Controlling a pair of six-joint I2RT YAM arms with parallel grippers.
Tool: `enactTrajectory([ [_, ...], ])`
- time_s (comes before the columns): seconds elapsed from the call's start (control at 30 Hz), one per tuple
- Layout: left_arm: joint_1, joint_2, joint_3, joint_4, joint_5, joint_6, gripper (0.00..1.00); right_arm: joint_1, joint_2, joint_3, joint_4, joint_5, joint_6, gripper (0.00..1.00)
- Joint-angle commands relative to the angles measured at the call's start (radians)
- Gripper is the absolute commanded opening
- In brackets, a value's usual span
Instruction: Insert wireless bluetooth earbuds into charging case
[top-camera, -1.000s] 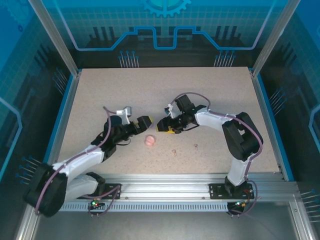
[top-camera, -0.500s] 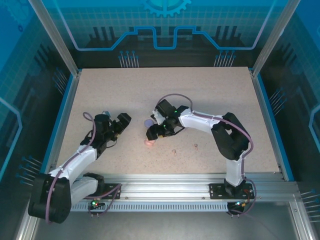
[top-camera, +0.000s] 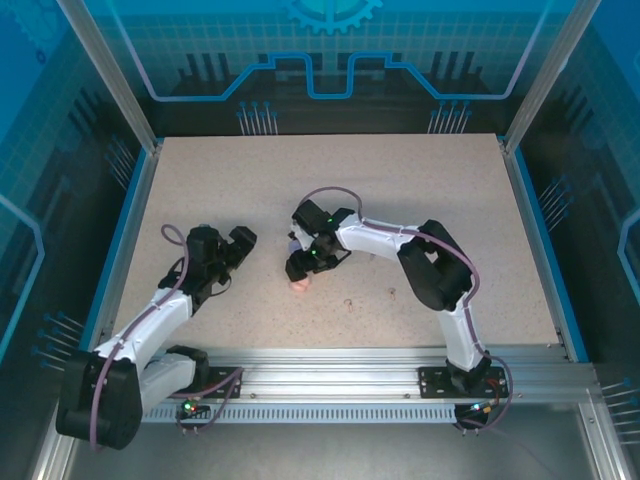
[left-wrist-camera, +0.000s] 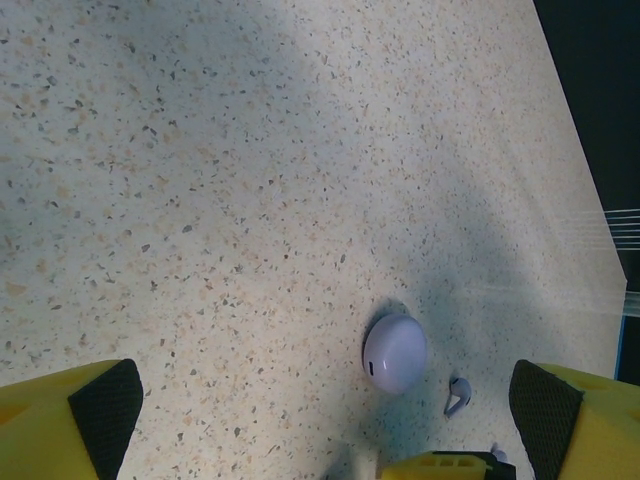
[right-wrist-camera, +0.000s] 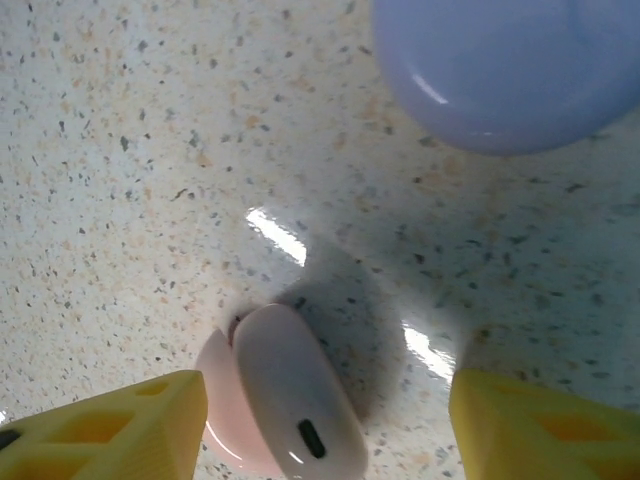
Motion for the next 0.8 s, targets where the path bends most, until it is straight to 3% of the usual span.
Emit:
enactTrajectory([
  [0.0, 0.010, 0.023, 0.017, 0.004, 0.003, -0.013, 0.99, 0.018, 0.027, 0.029, -0.045, -0.004, -0.018, 0.62],
  [0.5, 0.010, 0.046, 0.043, -0.014, 0.031, 0.020, 0.99, -0.002, -0.026, -0.012, -0.017, -0.052, 0.002, 0.31],
  [0.77, 0.010, 0.060, 0.062, -0.026, 0.092, 0.016, 0.99, -0.074, -0.110, -0.097, 0.083, -0.157, 0.085, 0.27],
])
